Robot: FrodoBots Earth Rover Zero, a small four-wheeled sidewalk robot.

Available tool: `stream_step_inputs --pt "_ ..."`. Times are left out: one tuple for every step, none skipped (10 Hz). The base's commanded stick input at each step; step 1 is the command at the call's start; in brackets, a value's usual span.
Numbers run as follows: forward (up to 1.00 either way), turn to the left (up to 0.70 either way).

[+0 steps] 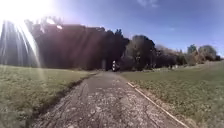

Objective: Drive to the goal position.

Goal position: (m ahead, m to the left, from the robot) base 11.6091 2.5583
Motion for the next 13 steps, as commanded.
stream_step_inputs --pt "0.07 0.00" --pt "0.27 0.00" --pt "0.32 0.00" --pt "0.07 0.00" --pt "0.08 0.00" --pt "0.12 0.00" --pt "0.26 0.00" --pt "1.00 0.00" --pt "1.00 0.00" --pt "1.00 0.00" --pt "1.00 0.00" --pt "1.00 0.00" --pt "1.00 0.00"
